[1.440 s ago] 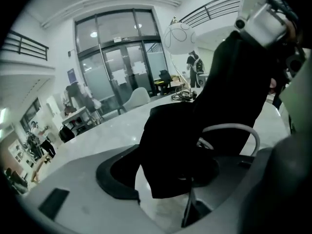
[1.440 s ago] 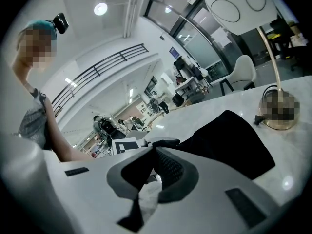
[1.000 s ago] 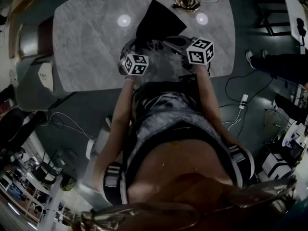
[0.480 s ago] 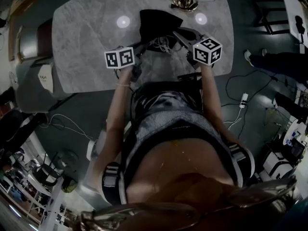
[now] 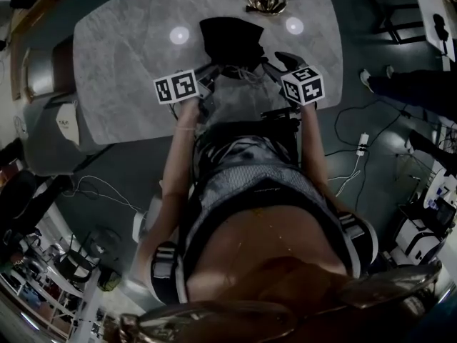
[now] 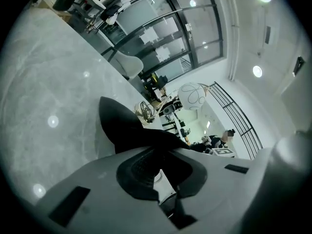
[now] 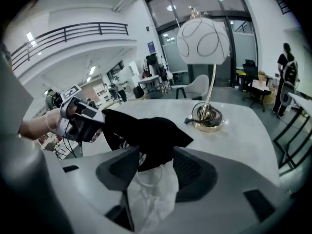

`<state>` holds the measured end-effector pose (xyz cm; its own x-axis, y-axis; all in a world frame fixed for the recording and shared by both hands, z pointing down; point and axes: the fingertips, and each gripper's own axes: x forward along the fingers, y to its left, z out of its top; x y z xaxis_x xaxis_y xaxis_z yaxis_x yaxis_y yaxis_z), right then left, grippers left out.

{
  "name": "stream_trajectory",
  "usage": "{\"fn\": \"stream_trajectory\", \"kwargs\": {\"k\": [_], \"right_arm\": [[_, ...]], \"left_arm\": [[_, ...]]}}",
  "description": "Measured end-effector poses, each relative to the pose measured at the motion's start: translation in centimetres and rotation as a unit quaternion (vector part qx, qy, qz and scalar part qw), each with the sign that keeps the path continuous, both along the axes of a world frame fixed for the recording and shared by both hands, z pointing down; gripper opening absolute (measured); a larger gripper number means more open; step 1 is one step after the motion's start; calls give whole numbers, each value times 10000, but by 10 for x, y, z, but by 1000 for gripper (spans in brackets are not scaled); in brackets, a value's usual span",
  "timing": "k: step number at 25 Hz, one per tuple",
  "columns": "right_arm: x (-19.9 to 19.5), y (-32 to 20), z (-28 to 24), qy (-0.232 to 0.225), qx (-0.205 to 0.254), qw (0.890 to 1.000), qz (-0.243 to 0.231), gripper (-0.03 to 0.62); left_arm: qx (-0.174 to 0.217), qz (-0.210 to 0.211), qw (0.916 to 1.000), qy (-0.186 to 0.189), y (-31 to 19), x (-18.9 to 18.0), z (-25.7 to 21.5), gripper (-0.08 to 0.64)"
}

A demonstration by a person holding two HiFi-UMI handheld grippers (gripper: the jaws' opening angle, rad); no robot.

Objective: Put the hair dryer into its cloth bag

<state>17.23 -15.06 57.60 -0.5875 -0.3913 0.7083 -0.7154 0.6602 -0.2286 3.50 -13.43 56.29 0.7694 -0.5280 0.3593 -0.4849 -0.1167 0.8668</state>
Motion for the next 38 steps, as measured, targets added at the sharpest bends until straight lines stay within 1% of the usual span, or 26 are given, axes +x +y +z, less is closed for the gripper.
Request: {"fn": "stream_trajectory", "kwargs": {"k": [2, 4, 6, 7, 8, 10, 12, 15, 17, 20, 22, 24, 25, 27, 29, 32, 34, 36, 38], "right_arm": [[-2, 9, 21, 149, -400, 9991, -30, 249], [-2, 15, 41, 422, -713, 9966, -6, 249], [-2, 18, 56, 629, -920, 9937, 75, 249], [-4, 17, 61, 611, -981, 9932, 145, 249], [-6, 14, 64, 503, -976, 9936, 248, 249], [-9, 2, 62, 190, -784, 9955, 505, 249], [-10, -9, 55, -18, -590, 9965, 585, 234], [-12, -14, 36, -469, -432, 9966, 517, 121], [-15, -14, 22, -795, -424, 9951, 415, 89], [-20, -13, 1, -1195, -425, 9916, 245, 75], [-25, -14, -18, -1452, -392, 9885, 149, 72], [-30, -15, -39, -1539, -286, 9877, -34, 72], [-33, -15, -51, -1532, -210, 9879, -154, 72], [-39, -15, -73, -1486, -55, 9880, -423, 71], [-45, -15, -93, -1311, 100, 9885, -748, 71], [-51, -14, -115, -935, 287, 9882, -1182, 71], [-57, -13, -126, -905, 330, 9864, -1332, 69], [-65, -9, -137, -1174, 244, 9831, -1383, 69], [-72, -3, -149, -1652, 69, 9765, -1385, 69]], "left_arm": [[3, -32, 10000, 13, -2, 2, -1, 11], [-2, -91, 10000, 42, -3, 3, -2, 11], [5, -137, 9999, 72, -3, 3, -4, 11], [10, -144, 9999, 74, -3, 3, -5, 11], [13, -147, 9999, 67, -2, 3, -5, 11], [15, -156, 9999, 28, 1, 2, -5, 11], [10, -188, 9998, 4, 3, 0, -5, 11], [0, -238, 9997, -29, 4, -6, -4, 11], [12, -234, 9997, -87, 5, -11, -3, 11], [138, -153, 9994, -284, 7, -18, -5, 11], [321, -7, 9980, -553, 8, -24, -11, 11], [552, 219, 9941, -911, 8, -30, -21, 11], [688, 373, 9904, -1143, 9, -33, -26, 11], [971, 731, 9791, -1628, 10, -39, -38, 11], [1175, 1081, 9678, -1948, 12, -44, -50, 11], [1285, 1530, 9573, -2091, 19, -48, -64, 11], [1311, 1761, 9520, -2134, 26, -51, -72, 11], [1341, 1912, 9509, -2033, 33, -56, -80, 11], [1398, 1933, 9566, -1672, 40, -62, -92, 11]]}}
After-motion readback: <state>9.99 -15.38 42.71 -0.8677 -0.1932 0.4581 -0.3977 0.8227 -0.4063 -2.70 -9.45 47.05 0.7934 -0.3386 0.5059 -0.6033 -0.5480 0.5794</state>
